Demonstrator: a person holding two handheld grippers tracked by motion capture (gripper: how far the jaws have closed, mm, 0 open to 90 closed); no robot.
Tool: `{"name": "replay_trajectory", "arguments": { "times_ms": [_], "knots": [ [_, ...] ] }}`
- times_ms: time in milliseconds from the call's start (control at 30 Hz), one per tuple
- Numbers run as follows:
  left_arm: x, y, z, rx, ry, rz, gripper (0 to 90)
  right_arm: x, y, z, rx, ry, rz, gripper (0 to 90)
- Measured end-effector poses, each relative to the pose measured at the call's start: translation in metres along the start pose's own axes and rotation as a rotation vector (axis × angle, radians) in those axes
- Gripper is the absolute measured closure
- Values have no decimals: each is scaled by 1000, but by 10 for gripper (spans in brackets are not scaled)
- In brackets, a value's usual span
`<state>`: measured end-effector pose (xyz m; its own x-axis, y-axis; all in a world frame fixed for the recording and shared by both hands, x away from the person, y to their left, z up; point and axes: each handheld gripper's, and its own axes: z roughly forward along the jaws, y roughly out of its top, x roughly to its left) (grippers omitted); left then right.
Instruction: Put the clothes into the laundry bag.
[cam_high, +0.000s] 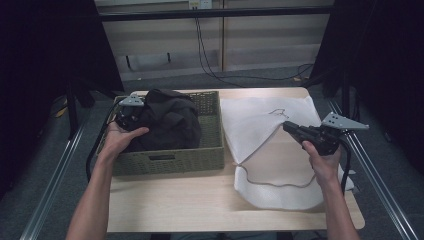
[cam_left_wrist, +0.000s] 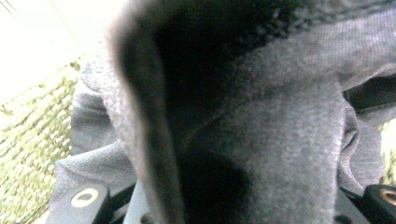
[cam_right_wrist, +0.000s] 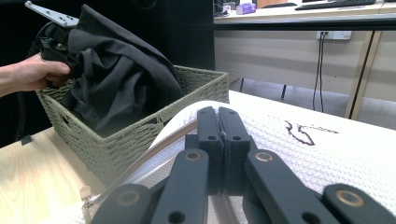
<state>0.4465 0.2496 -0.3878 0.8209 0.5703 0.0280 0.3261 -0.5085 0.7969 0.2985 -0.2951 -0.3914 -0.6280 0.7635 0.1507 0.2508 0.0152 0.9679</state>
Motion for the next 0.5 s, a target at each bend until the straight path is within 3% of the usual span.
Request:
{"name": "replay_trajectory", "arguments": {
  "times_ms": [133,400,500],
  "knots": [
    [-2,1,-5,-74,-17,-18,704,0,0,0,-2,-1,-1,893],
    [-3,2,-12,-148,-46,-31,702,-1,1,-2,-6,-6,-4,893],
    [-3,1,-14,-154,-45,-36,702,0,1,-1,-9,-6,-2,893]
  ]
}}
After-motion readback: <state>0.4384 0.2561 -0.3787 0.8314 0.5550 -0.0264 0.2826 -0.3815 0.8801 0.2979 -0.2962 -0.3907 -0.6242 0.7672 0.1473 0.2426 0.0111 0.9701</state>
